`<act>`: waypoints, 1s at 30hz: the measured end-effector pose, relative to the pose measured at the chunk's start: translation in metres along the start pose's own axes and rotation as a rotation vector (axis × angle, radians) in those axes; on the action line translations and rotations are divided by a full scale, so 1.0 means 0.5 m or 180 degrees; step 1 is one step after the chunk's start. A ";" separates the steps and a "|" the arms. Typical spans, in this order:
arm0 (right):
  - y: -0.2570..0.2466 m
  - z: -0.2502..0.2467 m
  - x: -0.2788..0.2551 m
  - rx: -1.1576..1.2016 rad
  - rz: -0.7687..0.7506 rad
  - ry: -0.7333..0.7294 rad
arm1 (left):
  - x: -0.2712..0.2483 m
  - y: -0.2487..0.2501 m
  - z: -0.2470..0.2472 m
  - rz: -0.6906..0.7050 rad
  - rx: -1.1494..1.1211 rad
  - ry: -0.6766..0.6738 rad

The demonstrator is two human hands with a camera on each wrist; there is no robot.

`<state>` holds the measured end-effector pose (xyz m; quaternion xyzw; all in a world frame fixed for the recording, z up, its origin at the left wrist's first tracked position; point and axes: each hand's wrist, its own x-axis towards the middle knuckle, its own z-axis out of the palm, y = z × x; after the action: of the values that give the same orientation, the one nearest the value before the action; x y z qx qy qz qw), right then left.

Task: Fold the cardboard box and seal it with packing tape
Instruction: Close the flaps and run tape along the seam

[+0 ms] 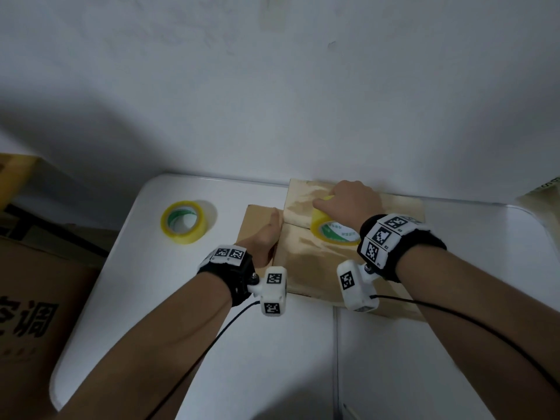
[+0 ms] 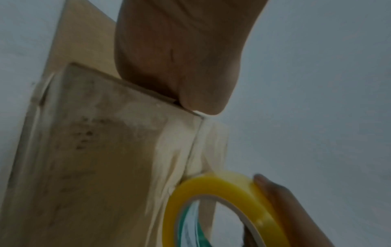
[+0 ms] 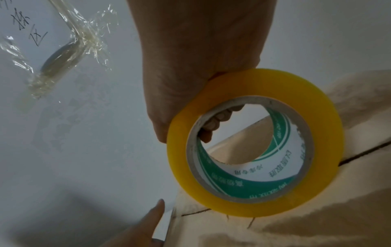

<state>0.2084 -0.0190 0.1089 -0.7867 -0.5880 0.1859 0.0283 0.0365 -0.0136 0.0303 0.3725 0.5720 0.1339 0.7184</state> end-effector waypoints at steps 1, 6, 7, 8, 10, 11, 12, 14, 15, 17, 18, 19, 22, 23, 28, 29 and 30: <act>0.002 -0.001 0.001 0.0017 -0.0007 0.0005 | 0.000 0.000 -0.002 0.0064 0.0074 0.0065; 0.007 -0.003 0.004 0.0034 0.0015 -0.0031 | 0.000 -0.015 0.002 0.0138 0.0673 0.0034; 0.006 -0.003 0.004 0.0011 -0.0006 -0.0059 | 0.002 -0.025 -0.003 -0.0002 0.0741 0.0006; 0.004 -0.003 0.004 -0.0013 -0.0039 -0.0089 | -0.001 -0.030 -0.007 -0.0129 0.0812 -0.0019; 0.005 -0.008 0.007 -0.0032 -0.0128 -0.0128 | -0.001 -0.037 -0.011 -0.0188 0.0984 -0.0014; 0.008 -0.012 0.009 -0.0001 -0.0180 -0.0142 | -0.008 -0.032 -0.011 -0.0133 0.1117 0.0016; 0.011 -0.016 0.011 0.0082 -0.0245 -0.0168 | -0.015 -0.022 -0.008 0.0027 0.1277 0.0138; 0.016 -0.028 0.011 0.0384 -0.0414 -0.0238 | -0.018 -0.002 -0.008 0.0413 0.1756 0.0450; 0.020 -0.034 0.009 0.0536 -0.0501 -0.0248 | -0.020 0.009 -0.006 0.0457 0.1996 0.0404; 0.033 -0.042 0.005 0.0736 -0.0560 -0.0253 | -0.029 0.024 0.001 0.0039 0.2237 0.0017; 0.043 -0.047 0.004 0.0809 -0.0547 -0.0266 | -0.036 0.023 0.006 -0.0224 0.2287 -0.0136; 0.056 -0.053 0.004 0.0960 -0.0496 -0.0299 | -0.042 0.018 0.013 -0.0339 0.2317 -0.0197; 0.122 -0.067 0.011 0.1539 -0.0125 -0.0214 | -0.047 0.005 0.035 -0.0384 0.2309 -0.0128; 0.154 -0.065 0.017 0.1374 0.0000 -0.0180 | -0.045 0.006 0.040 -0.0418 0.2364 -0.0072; 0.305 -0.023 0.052 0.0250 0.0619 -0.0681 | -0.035 0.015 0.058 -0.0395 0.2660 0.0235; 0.319 -0.017 0.056 0.0265 0.0623 -0.0735 | -0.034 0.019 0.063 -0.0413 0.2633 0.0263; 0.329 -0.012 0.060 0.0330 0.0599 -0.0769 | -0.034 0.022 0.067 -0.0430 0.2600 0.0315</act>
<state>0.3682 -0.0403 0.0636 -0.8077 -0.5005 0.3110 -0.0196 0.0645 -0.0295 0.0526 0.5816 0.6351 -0.1337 0.4904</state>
